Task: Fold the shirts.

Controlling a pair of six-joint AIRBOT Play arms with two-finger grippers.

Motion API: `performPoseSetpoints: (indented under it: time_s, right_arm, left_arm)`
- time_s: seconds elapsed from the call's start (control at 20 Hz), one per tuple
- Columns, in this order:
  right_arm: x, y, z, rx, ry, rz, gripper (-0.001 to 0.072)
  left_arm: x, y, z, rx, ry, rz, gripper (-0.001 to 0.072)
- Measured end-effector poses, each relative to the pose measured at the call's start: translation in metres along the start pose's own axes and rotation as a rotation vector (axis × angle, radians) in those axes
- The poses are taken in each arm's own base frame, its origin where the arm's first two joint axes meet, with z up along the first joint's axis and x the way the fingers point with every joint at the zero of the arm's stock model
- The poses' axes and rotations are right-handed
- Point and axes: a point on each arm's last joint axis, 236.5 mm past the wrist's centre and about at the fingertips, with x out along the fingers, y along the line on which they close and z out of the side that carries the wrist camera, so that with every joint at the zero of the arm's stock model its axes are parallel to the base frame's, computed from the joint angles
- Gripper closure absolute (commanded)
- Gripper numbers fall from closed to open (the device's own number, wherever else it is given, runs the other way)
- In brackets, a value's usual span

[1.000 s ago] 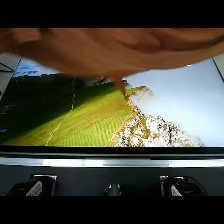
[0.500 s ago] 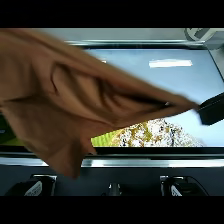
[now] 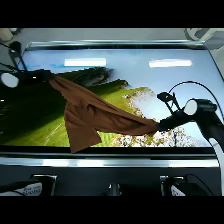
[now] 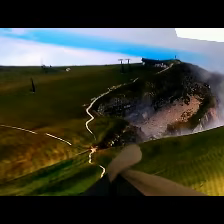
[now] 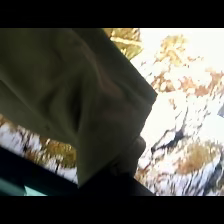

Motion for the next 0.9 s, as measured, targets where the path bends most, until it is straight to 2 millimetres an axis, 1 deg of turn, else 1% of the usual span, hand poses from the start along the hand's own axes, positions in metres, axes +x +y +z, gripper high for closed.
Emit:
performPoseSetpoints:
  time_s: [0.05, 0.1, 0.15, 0.2, 0.25, 0.3, 0.35, 0.45, 0.5, 0.55, 0.6, 0.65, 0.7, 0.75, 0.8, 0.9]
  right_arm:
    - [0.014, -0.004, 0.009, 0.036, -0.018, -0.002, 0.0684]
    - [0.027, -0.006, 0.016, 0.077, -0.033, 0.005, 0.0683]
    - [0.038, -0.007, 0.023, 0.115, -0.052, 0.016, 0.0577]
    - [0.045, -0.007, 0.03, 0.145, -0.07, 0.025, 0.0267]
    - [0.05, -0.008, 0.036, 0.172, -0.091, 0.03, 0.0043]
    - [0.049, -0.012, 0.042, 0.185, -0.108, 0.031, 0.0034]
    - [0.044, -0.02, 0.049, 0.196, -0.131, 0.025, 0.0009]
    - [0.021, -0.043, 0.059, 0.227, -0.168, 0.02, 0.0015]
    - [0.004, -0.056, 0.063, 0.242, -0.189, 0.02, 0.0023]
    - [-0.009, -0.067, 0.062, 0.252, -0.196, 0.027, 0.0024]
    - [-0.02, -0.075, 0.053, 0.261, -0.181, 0.041, 0.0024]
    - [-0.026, -0.077, 0.043, 0.264, -0.154, 0.064, 0.0025]
    - [-0.028, -0.077, 0.03, 0.26, -0.116, 0.088, 0.0035]
    - [-0.027, -0.074, 0.017, 0.257, -0.078, 0.113, 0.0044]
    - [-0.024, -0.068, 0.004, 0.255, -0.038, 0.143, 0.0044]
    - [-0.015, -0.056, -0.013, 0.252, 0.011, 0.199, 0.0044]
  left_arm:
    - [0.02, -0.003, -0.013, -0.028, 0.035, -0.016, 0.0628]
    - [0.035, -0.006, -0.024, -0.055, 0.064, -0.033, 0.0395]
    - [0.047, -0.009, -0.034, -0.087, 0.091, -0.047, 0.014]
    - [0.055, -0.011, -0.045, -0.118, 0.126, -0.058, 0.0103]
    - [0.059, -0.011, -0.053, -0.135, 0.164, -0.064, 0.0104]
    - [0.06, -0.006, -0.056, -0.144, 0.191, -0.062, 0.0105]
    - [0.056, 0.003, -0.058, -0.143, 0.229, -0.052, 0.0109]
    - [0.039, 0.028, -0.062, -0.144, 0.322, -0.024, 0.0118]
    - [0.027, 0.041, -0.069, -0.158, 0.379, -0.013, 0.0122]
    - [0.014, 0.052, -0.079, -0.175, 0.441, -0.004, 0.0123]
    - [0.001, 0.061, -0.093, -0.192, 0.503, 0.003, 0.0123]
    - [-0.01, 0.065, -0.11, -0.211, 0.56, 0.002, 0.0125]
    - [-0.019, 0.067, -0.133, -0.231, 0.624, 0.001, 0.0126]
    - [-0.027, 0.068, -0.156, -0.247, 0.679, -0.002, 0.0126]
    - [-0.033, 0.065, -0.18, -0.266, 0.725, -0.019, 0.0126]
    - [-0.038, 0.053, -0.219, -0.315, 0.783, -0.067, 0.0126]
